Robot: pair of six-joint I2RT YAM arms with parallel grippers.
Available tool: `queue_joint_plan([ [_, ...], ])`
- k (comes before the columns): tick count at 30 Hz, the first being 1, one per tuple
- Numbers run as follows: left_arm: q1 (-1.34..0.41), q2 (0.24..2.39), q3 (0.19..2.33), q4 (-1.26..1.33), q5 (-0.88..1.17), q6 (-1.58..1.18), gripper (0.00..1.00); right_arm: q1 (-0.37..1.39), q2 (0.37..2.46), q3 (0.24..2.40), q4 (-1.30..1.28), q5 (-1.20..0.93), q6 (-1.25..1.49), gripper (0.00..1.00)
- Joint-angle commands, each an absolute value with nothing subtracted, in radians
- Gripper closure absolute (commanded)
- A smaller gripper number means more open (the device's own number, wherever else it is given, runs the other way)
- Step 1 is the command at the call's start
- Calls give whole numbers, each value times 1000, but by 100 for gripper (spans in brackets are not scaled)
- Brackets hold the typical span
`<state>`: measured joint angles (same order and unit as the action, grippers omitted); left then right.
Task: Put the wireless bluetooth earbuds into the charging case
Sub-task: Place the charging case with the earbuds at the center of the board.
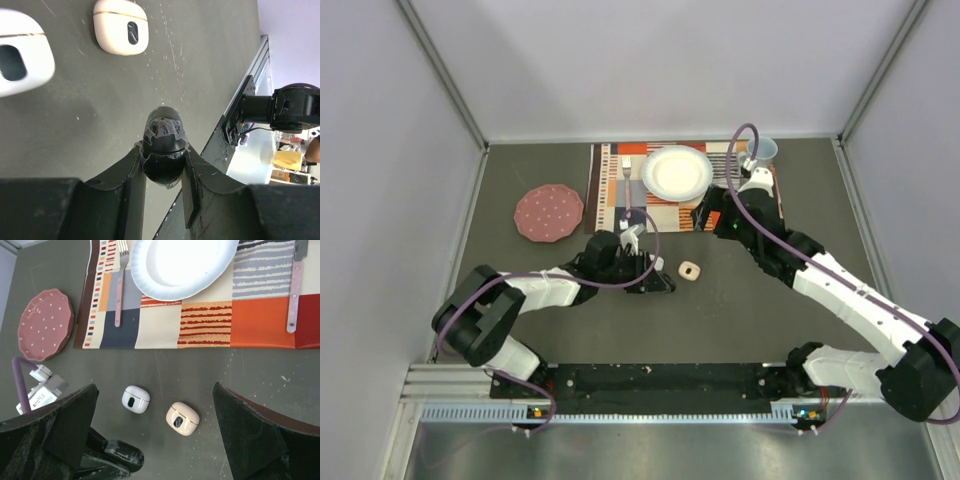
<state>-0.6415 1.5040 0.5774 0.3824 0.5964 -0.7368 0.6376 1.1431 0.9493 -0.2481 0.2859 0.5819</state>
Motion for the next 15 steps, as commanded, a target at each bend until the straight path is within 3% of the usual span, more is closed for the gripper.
queue_joint_plan([
  [1,-690,1520,618,428,548,-756,100,621,1112,943,-230,273,598,1],
  [9,-706,1578,615,475,552,-793,100,621,1117,940,-230,250,624,1],
  [15,-706,1618,612,503,551,-819,95,621,1106,914,-232,256,644,1],
])
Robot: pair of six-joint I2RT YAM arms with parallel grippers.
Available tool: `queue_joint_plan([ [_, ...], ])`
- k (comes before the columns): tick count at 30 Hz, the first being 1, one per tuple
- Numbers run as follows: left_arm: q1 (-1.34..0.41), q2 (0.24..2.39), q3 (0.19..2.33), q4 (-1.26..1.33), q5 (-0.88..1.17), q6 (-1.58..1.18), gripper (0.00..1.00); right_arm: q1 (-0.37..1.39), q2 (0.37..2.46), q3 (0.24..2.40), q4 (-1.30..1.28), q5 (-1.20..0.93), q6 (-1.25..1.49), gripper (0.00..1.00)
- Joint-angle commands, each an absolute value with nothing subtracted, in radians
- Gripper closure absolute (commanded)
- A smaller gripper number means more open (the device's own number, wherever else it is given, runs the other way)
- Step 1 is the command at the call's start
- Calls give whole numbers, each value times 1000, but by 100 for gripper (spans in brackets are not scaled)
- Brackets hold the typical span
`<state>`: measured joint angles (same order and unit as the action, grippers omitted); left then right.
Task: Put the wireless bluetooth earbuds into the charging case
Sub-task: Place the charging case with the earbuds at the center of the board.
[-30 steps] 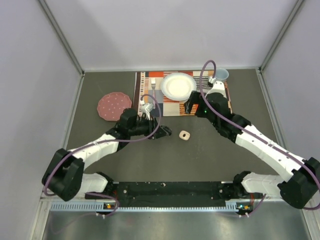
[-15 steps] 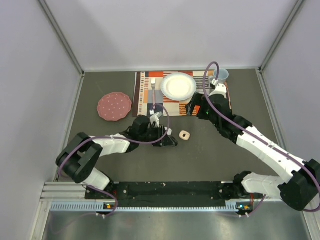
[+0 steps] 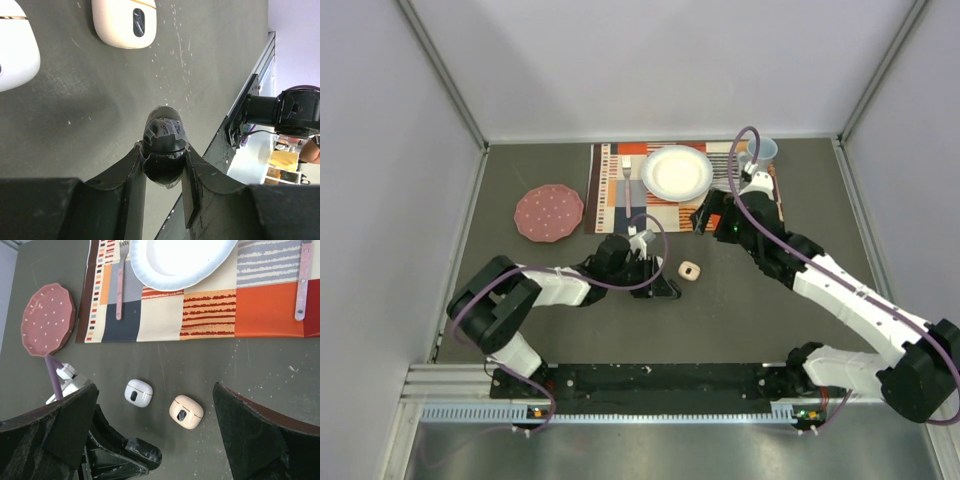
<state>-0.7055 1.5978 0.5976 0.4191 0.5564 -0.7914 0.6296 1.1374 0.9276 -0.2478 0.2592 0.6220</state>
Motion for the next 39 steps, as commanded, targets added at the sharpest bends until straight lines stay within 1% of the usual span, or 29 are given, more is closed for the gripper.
queue_joint_plan([
  [1,-706,1635,620,508,551,-824,94,621,1104,913,-230,256,643,1],
  [7,-707,1713,673,548,552,-885,94,620,1117,914,-232,255,637,1],
  [8,-707,1720,676,548,546,-894,91,620,1115,916,-230,253,635,1],
  [11,-709,1736,680,560,538,-907,89,620,1112,916,-230,258,630,1],
  [12,-709,1743,680,564,540,-910,86,620,1111,914,-230,259,629,1],
  [15,-710,1773,670,589,540,-937,82,618,1106,908,-230,258,629,1],
  [19,-710,1795,660,618,542,-971,78,618,1095,899,-230,259,632,1],
  [21,-710,1802,655,623,537,-976,77,617,1089,893,-230,265,634,1],
  [24,-710,1812,655,614,532,-983,70,612,1085,890,-230,265,635,1],
  [28,-710,1812,657,598,538,-976,65,612,1085,890,-230,265,637,1],
  [29,-710,1810,657,598,543,-973,62,611,1086,891,-232,265,637,1],
  [35,-712,1802,649,577,548,-954,55,612,1083,897,-230,259,640,1],
  [39,-712,1802,644,574,551,-954,54,612,1086,902,-230,261,635,1],
])
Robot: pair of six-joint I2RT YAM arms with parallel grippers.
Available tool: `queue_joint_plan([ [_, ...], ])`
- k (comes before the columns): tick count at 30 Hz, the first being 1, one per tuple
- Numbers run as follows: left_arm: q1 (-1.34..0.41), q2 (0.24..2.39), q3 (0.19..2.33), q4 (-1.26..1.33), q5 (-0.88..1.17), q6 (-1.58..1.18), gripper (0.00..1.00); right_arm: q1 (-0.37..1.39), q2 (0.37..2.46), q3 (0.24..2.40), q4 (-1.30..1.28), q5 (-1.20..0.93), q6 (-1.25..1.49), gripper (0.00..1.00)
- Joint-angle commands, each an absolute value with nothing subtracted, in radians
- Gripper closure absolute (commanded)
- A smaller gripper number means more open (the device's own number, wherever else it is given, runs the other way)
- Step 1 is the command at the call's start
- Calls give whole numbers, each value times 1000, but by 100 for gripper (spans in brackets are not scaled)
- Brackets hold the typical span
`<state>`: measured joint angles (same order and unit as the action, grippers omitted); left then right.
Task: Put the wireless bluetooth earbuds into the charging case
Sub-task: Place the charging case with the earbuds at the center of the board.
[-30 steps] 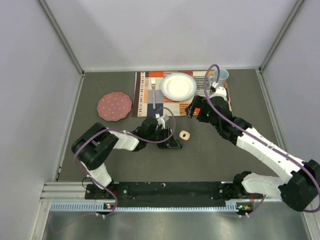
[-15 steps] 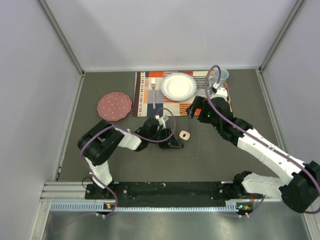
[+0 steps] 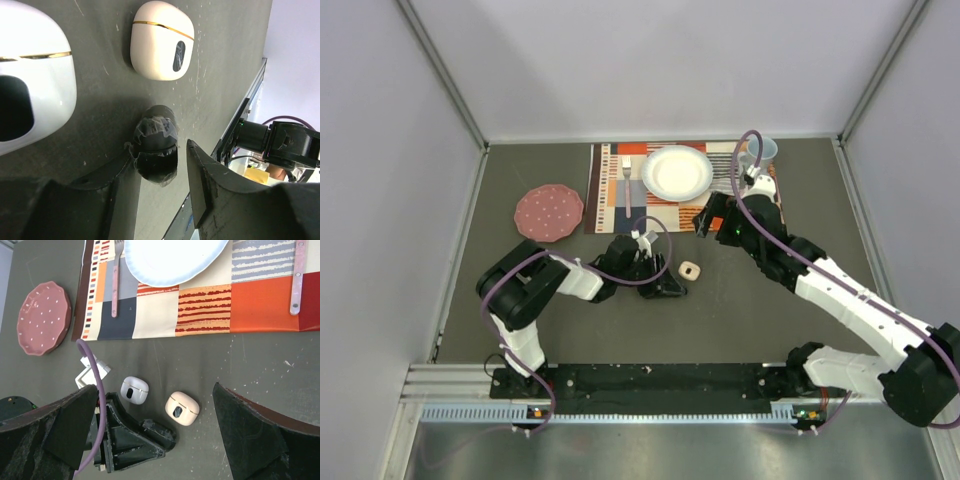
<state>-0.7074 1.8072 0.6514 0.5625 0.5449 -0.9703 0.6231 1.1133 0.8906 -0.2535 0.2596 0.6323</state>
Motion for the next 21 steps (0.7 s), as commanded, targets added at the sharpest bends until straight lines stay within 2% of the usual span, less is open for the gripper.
queue_joint_plan([
  [1,-712,1801,646,568,552,-950,54,611,1088,903,-230,258,637,1],
  [21,-710,1683,617,321,442,-764,51,611,1089,900,-229,264,627,1],
])
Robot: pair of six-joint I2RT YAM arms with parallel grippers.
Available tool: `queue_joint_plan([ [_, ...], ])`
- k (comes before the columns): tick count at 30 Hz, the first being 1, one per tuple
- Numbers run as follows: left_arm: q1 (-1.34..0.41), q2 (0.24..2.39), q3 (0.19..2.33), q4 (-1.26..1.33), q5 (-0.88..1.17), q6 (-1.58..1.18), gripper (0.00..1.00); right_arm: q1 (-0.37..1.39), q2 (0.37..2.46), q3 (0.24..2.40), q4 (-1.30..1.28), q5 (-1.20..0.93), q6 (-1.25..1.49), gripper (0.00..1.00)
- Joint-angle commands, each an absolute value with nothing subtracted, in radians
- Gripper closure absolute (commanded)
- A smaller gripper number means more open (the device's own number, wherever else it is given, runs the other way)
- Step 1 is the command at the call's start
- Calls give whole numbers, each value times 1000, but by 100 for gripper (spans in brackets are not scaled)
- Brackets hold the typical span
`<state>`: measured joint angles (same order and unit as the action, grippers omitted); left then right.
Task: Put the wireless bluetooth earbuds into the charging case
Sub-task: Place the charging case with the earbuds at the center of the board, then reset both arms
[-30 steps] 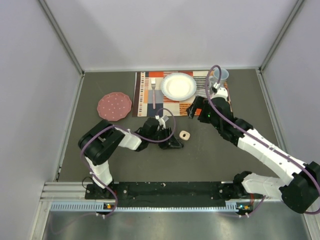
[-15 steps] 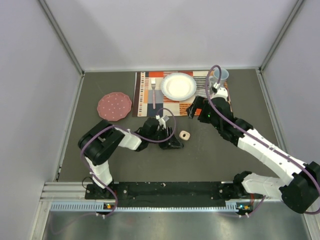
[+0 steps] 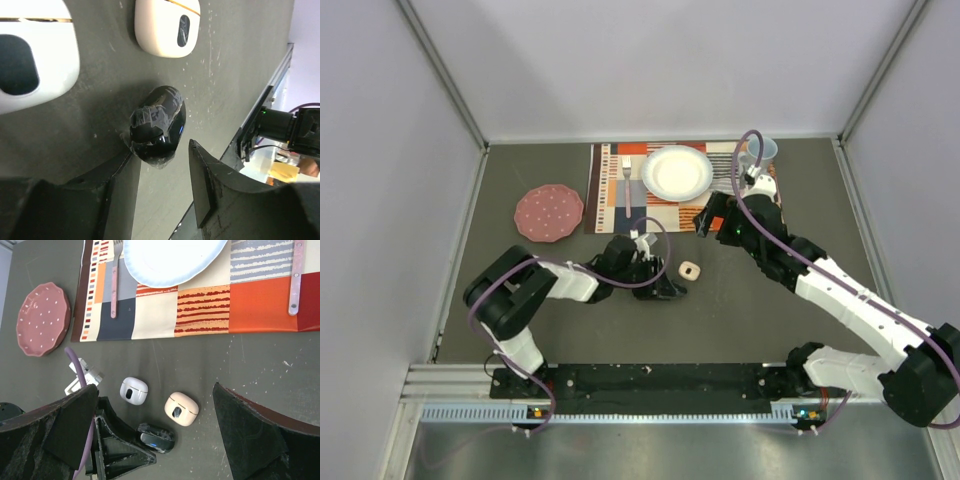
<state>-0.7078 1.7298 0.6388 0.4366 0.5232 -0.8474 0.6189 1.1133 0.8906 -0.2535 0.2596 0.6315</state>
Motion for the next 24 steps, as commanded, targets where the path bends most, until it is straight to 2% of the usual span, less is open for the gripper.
queue_joint_plan([
  [1,-710,1674,617,301,430,-752,51,611,1088,899,-230,265,627,1],
  [5,-710,1580,585,259,373,-692,51,611,1086,894,-232,268,624,1],
  [10,-710,1427,557,167,199,-608,50,597,1085,894,-232,270,617,1],
  [18,-709,1128,598,63,-60,-427,43,500,1058,870,-235,252,597,1],
  [19,-709,1109,609,98,-66,-405,25,482,1054,853,-232,245,594,1],
  [20,-710,1088,612,119,-90,-391,1,462,1051,844,-230,232,592,1],
  [24,-709,1065,669,158,-126,-336,1,321,1045,815,-222,169,572,1],
])
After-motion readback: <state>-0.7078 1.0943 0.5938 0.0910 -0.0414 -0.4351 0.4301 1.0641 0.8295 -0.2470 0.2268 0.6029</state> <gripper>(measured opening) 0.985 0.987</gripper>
